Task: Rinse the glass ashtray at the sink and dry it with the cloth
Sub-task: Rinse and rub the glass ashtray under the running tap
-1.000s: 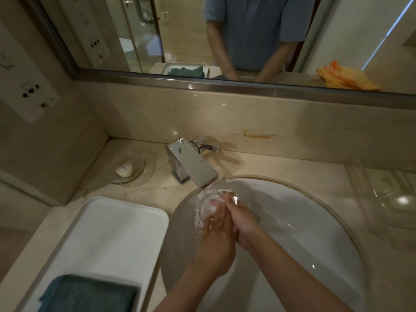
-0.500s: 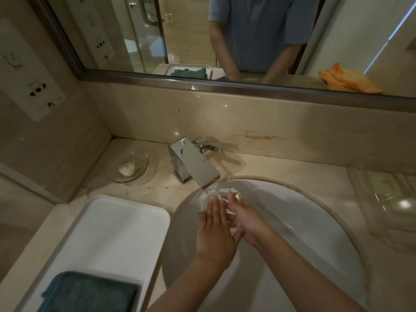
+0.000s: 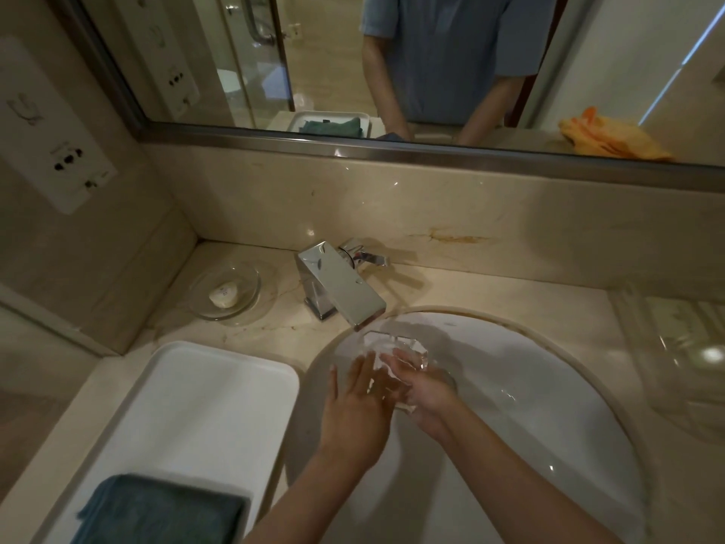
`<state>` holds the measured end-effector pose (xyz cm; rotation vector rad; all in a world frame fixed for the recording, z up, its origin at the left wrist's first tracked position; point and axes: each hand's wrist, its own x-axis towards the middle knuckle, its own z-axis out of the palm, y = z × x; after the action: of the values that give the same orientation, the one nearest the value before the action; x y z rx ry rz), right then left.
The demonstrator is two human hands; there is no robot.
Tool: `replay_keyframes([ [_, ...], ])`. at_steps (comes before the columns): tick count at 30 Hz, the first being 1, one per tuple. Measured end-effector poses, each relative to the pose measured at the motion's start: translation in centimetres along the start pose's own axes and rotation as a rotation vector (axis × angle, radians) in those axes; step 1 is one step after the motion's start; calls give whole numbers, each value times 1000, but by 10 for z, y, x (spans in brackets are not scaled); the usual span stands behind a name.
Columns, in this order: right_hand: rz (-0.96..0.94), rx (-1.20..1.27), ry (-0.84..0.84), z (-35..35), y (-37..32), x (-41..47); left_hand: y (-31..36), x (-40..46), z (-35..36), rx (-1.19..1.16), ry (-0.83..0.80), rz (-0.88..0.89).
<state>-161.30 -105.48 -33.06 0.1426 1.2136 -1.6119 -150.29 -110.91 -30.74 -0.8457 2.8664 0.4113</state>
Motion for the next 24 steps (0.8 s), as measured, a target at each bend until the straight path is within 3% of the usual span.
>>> replay_keyframes([
  [3,26,-22,-49,1,5,0,-9,10,1,-148,-1,-62],
  [9,15,-77,-23,-1,10,2,-13,21,-10,-1058,93,-159],
  [15,40,-386,92,-1,4,-4,-9,28,-16,-1917,-313,-380],
  [20,-173,-646,217,-1,3,-9,-6,33,-8,-2002,-313,-357],
  [24,-441,-1311,250,0,7,-16,-5,33,-7,-1903,-301,-328],
])
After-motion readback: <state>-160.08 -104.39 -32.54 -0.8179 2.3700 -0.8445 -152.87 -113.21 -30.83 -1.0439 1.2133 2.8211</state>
